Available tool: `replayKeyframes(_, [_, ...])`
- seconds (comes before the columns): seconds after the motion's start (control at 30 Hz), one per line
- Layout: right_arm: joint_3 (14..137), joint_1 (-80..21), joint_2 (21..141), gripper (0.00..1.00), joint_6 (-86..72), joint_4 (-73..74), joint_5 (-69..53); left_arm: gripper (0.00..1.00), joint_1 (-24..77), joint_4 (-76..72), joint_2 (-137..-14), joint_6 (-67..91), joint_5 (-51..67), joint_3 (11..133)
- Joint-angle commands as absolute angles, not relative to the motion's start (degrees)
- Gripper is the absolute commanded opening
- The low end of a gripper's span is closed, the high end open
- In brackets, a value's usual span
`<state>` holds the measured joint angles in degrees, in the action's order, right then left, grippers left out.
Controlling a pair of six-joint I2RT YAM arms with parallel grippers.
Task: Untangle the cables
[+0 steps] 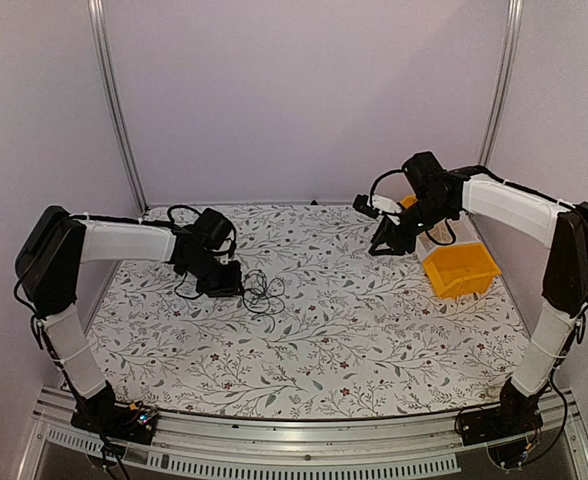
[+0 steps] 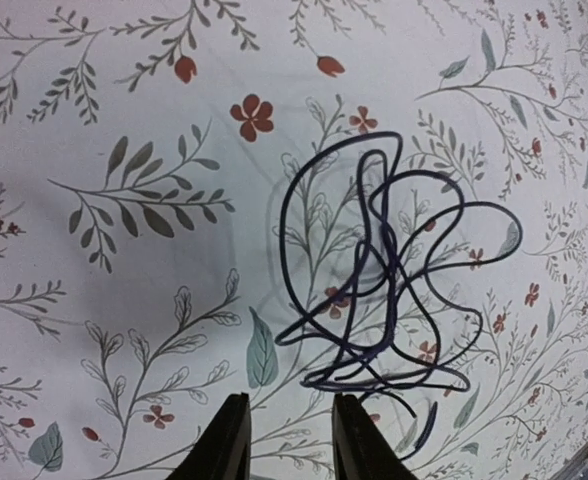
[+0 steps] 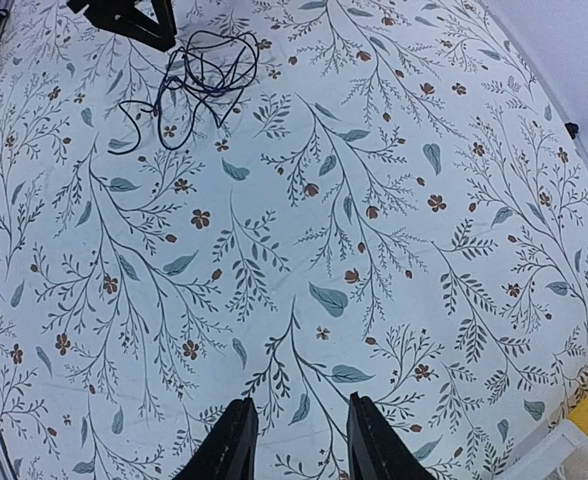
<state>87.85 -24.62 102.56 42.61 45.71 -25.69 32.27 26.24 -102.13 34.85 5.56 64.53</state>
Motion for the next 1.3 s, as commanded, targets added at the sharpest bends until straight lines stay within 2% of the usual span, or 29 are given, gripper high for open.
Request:
replayKeyframes(0.0, [87.09,-25.53,100.02,0.35,40.7,43.57,-27.68,0.26,31.28,24.92,-106.57,32.21,5.06,67.35])
replayKeyframes(0.1, [87.36,-26.09,100.11,0.35,40.52,43.8,-27.73,0.18,31.16,24.73,-108.01,31.2,4.41,68.86])
replayKeyframes(0.23, [87.21,-26.28,100.19,0.35,40.34,44.01,-27.77,0.17,31.03,24.43,-108.49,31.1,3.18,69.96])
replayKeyframes(0.43, [87.19,-26.66,100.37,0.35,40.21,44.38,-27.57,0.26,31.02,25.57,-108.76,30.64,2.97,71.5])
replayKeyframes(0.53, [87.19,-26.77,100.46,0.35,40.34,44.39,-27.29,0.36,30.94,25.32,-107.67,29.69,2.67,71.2])
replayKeyframes(0.67, [87.41,-26.73,100.84,0.35,40.34,44.38,-27.25,0.37,30.44,24.97,-108.69,27.82,3.25,72.32])
replayKeyframes(1.0, [87.63,-26.82,101.64,0.35,40.25,44.17,-26.82,0.29,30.1,21.7,-113.72,23.65,9.81,76.6])
replayKeyframes(1.27, [87.36,-26.88,101.78,0.35,40.19,43.95,-26.26,0.14,30.07,20.61,-113.7,22.32,12.44,76.08])
